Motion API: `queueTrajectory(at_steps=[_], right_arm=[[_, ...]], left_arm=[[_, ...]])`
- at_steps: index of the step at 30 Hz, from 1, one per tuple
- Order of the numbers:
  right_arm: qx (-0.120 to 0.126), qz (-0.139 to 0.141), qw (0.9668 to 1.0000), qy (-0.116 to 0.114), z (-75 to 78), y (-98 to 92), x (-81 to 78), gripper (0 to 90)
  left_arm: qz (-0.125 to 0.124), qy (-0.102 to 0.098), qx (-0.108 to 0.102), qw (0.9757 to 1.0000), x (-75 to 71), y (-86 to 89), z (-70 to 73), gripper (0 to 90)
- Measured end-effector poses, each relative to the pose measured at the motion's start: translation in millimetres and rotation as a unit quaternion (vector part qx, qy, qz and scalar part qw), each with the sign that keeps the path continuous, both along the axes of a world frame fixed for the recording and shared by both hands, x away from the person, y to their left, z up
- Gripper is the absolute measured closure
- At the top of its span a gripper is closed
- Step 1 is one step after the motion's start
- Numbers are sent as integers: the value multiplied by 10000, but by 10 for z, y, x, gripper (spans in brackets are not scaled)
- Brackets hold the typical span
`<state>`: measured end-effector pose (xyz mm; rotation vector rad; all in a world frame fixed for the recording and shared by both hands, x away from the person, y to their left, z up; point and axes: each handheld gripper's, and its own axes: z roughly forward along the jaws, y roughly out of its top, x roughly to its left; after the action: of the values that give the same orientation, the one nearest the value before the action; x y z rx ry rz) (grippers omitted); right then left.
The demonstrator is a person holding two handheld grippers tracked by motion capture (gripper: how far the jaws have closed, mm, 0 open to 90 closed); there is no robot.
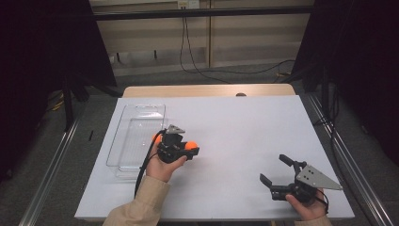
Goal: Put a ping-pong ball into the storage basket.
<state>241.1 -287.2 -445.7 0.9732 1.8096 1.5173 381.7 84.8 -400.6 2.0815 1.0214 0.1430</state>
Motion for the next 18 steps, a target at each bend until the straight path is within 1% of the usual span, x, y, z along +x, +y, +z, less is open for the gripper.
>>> queueTrajectory(at_steps=[4, 5, 18], right_arm=[[4, -4, 10000, 5, 0, -1, 0, 35], [7, -4, 10000, 6, 0, 0, 0, 35], [0, 0, 10000, 6, -1, 0, 1, 35]], left_arm=[[27, -11, -5, 10000, 4, 17, 7, 509], [55, -12, -34, 10000, 3, 16, 9, 509], [87, -47, -47, 9999, 7, 59, 52, 509]])
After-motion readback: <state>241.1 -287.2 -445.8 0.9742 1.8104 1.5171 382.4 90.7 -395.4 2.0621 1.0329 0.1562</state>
